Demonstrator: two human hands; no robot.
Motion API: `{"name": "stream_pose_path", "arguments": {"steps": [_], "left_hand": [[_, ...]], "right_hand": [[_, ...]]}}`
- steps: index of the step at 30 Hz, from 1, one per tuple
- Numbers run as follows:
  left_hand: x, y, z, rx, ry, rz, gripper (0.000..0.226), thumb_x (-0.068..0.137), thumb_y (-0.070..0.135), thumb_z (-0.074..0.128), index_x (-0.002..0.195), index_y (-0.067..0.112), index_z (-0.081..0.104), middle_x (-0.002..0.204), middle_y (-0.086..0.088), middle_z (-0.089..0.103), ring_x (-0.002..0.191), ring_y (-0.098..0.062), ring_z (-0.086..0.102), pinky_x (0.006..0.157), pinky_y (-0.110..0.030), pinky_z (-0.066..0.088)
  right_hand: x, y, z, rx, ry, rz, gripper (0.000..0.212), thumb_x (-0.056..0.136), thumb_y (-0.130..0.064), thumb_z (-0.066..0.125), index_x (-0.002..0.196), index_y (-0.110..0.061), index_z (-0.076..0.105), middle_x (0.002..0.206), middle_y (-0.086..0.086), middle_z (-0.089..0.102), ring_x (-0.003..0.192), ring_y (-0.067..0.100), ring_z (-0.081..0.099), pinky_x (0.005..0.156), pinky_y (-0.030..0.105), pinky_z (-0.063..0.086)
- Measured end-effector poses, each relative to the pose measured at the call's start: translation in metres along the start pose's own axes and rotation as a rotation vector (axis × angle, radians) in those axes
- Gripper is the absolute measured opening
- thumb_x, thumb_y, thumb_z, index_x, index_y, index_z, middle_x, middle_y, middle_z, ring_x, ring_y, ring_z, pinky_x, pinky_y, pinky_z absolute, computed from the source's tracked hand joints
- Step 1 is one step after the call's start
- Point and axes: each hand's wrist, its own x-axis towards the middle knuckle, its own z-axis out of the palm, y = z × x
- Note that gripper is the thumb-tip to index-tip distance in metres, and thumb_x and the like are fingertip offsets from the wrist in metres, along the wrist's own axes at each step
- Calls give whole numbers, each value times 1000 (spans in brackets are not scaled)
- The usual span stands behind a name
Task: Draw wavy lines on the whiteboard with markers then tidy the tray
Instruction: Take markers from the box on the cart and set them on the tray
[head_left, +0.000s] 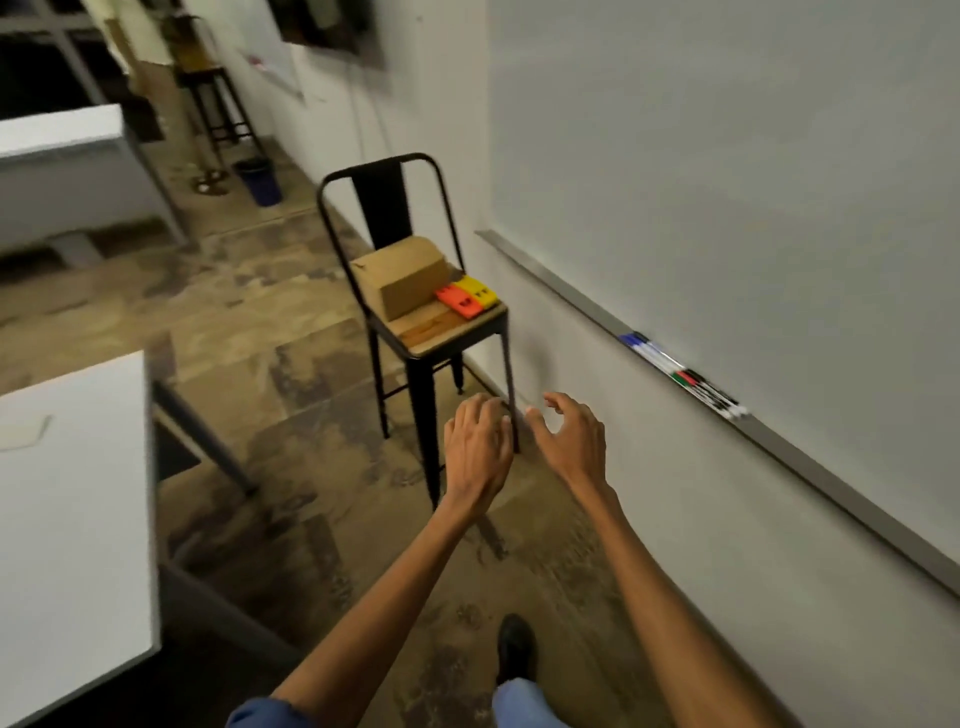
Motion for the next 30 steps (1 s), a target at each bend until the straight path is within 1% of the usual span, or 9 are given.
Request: {"name": "stream_pose_path", "arguments": {"steps": [6,10,12,16,21,23,25,27,30], "left_hand": [[59,-66,3,75,38,-94,32,98,31,46,124,15,55,127,-3,54,118,-19,50,94,-36,42],[117,-103,19,88,31,-145,34,97,31,47,127,16,54,130,-3,54,122,-19,49,96,-38,44],[147,-118,27,112,13,-164,35,98,31,46,129,15,53,131,-4,53,122,-20,49,96,-38,42],[203,-146,41,142,-5,-223,38,98,32,46,130,12,52,137,-9,51,127,-24,46,99,-40,39],[255,-174,53,173,-15,-264,40,97,36,46,130,14,51,133,-6,52,122,-24,48,96,-40,42],[274,-182,57,175,-16,-283,41,97,35,47,130,13,50,134,-6,51,123,-23,48,96,-40,42],[291,-192,61,173,-12,-307,41,96,34,48,131,13,50,135,-5,50,123,-23,47,95,-40,43],[307,-203,63,170,-13,-323,41,95,32,49,130,12,50,134,-5,49,122,-23,48,92,-39,43],[331,-221,68,166,-22,-361,45,93,30,52,133,11,48,138,-8,47,124,-25,46,93,-41,43]], "right_hand": [[77,-27,62,29,-43,-67,42,90,-48,58,120,-19,62,117,2,68,111,21,60,94,43,48],[142,-35,98,16,-93,-73,42,90,-47,58,121,-19,61,119,3,66,112,21,58,98,44,46],[173,-40,112,23,-101,-70,43,90,-47,58,122,-19,61,119,3,66,112,22,59,97,46,47],[233,-46,135,-1,-157,-84,44,90,-46,59,125,-20,60,121,2,65,116,21,56,100,42,43],[292,-54,156,2,-198,-107,43,89,-49,59,123,-24,58,123,0,64,117,19,55,100,42,44],[313,-62,163,7,-220,-122,42,90,-46,61,124,-22,58,124,1,63,117,20,55,99,40,42],[334,-72,171,30,-230,-141,41,90,-41,63,123,-18,60,121,4,63,113,21,56,95,38,46],[353,-78,182,32,-231,-170,41,90,-41,63,122,-16,60,119,5,64,111,22,57,93,39,50],[384,-84,205,17,-260,-193,41,90,-43,62,123,-19,60,121,2,64,115,21,54,97,39,46]]}}
